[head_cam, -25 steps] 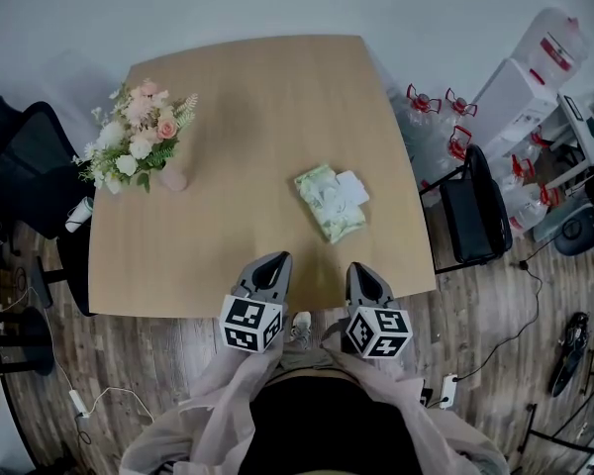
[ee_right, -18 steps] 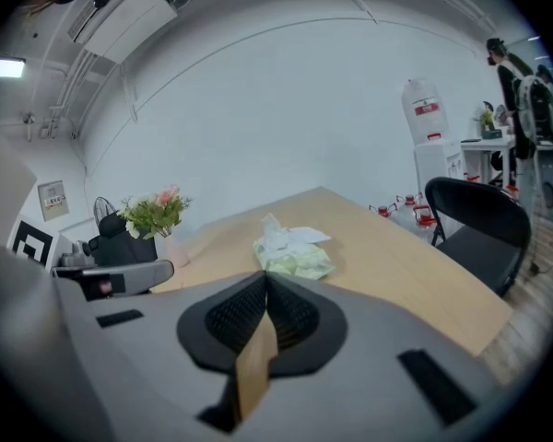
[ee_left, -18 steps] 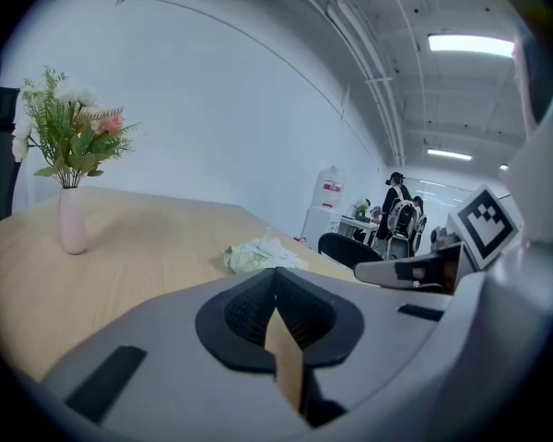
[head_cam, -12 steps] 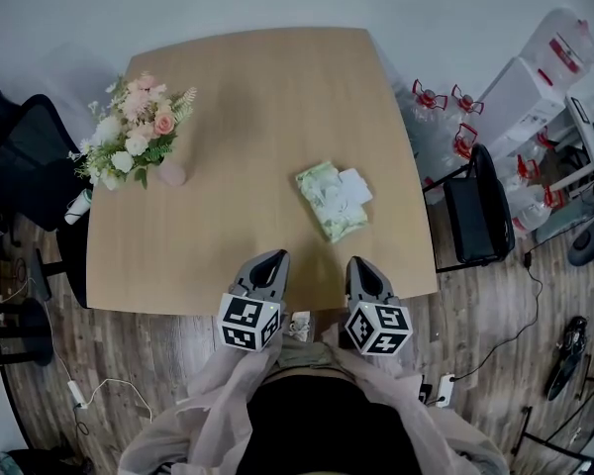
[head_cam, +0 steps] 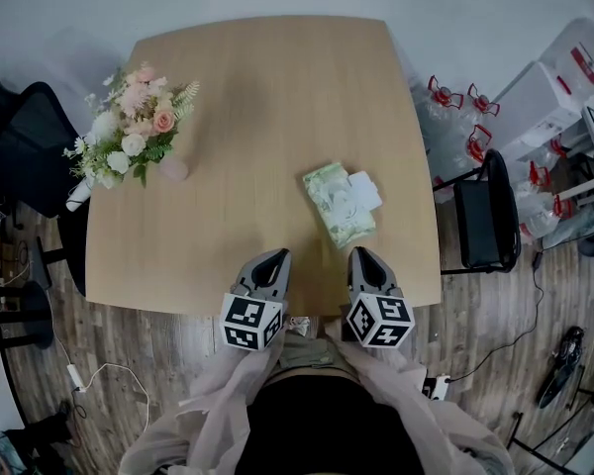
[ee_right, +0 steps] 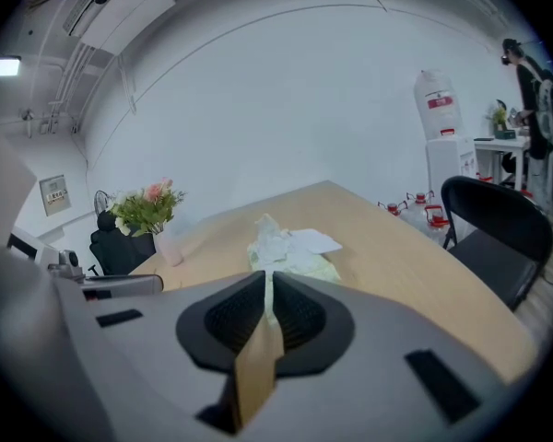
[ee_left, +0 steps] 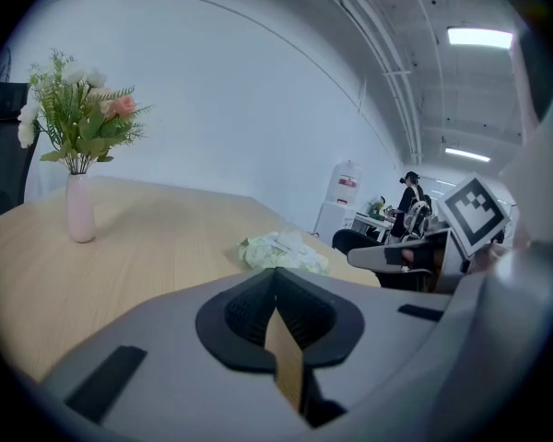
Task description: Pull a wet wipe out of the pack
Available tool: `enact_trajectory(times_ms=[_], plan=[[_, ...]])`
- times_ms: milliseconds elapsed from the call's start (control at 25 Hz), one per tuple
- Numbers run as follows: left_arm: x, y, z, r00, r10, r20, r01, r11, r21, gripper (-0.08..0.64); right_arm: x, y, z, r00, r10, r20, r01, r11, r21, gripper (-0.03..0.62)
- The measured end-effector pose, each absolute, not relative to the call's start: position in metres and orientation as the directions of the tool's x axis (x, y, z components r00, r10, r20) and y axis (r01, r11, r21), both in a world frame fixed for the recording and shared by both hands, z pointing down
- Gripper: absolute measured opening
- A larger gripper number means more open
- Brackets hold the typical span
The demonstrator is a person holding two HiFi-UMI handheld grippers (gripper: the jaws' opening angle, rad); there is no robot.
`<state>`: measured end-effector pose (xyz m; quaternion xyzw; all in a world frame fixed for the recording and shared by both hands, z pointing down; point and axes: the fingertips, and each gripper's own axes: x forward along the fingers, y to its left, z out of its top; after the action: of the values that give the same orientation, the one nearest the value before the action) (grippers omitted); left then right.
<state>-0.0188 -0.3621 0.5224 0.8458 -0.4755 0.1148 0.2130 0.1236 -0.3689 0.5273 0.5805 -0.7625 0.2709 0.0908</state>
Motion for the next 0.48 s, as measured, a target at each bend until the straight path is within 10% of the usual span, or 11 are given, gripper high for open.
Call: enact_trajectory(times_ms=[480], plan=[[-0.022, -0.389, 0.535, 0.478, -0.773, 0.416, -0.877, -0.399, 0.266, 0.011, 0.110, -0.407, 0.531, -0.383, -0.788, 0.482, -0.919, 0.272, -0.287, 0.137]])
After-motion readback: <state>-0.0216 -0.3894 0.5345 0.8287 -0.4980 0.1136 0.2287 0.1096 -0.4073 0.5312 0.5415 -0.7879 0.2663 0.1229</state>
